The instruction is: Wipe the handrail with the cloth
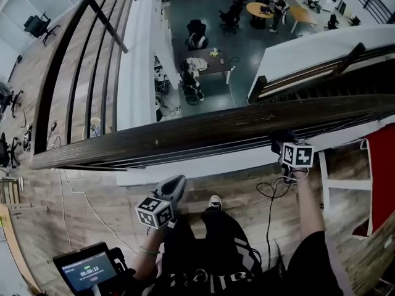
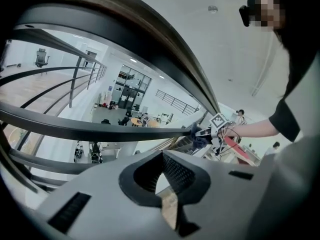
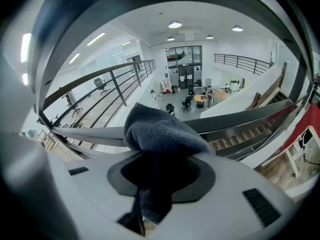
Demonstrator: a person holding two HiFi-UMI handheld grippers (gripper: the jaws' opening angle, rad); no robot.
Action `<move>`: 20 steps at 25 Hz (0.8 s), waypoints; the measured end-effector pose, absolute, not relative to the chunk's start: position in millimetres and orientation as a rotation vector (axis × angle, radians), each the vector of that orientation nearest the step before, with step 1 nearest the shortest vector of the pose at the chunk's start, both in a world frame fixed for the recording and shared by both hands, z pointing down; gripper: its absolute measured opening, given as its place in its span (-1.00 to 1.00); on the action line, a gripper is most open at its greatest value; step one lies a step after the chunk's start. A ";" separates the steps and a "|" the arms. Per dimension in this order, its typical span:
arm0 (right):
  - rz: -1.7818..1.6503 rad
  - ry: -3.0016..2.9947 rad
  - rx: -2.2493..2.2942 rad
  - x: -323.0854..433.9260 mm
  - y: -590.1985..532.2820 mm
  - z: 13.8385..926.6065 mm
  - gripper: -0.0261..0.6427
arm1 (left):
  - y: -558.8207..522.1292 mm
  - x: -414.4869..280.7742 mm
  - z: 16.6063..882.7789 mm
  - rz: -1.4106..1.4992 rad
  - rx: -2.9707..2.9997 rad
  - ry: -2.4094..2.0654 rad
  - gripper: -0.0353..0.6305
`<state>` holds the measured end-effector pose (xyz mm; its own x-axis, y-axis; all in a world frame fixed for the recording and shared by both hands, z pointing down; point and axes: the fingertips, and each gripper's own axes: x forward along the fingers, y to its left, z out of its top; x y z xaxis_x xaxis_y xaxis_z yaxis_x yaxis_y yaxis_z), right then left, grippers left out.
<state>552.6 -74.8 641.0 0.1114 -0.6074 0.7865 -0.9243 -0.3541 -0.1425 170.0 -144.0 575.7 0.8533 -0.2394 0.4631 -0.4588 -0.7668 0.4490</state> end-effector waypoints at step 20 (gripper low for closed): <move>1.183 -1.092 2.250 746.7 21.7 632.9 -0.60 | -125.9 185.8 583.4 0.650 2.451 -0.460 -0.89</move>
<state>746.7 21.7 632.9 0.3464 -0.4630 0.8159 -0.7762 -0.6299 -0.0280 185.8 -125.9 583.4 0.8238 -0.1781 0.5381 -0.4480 -0.7863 0.4255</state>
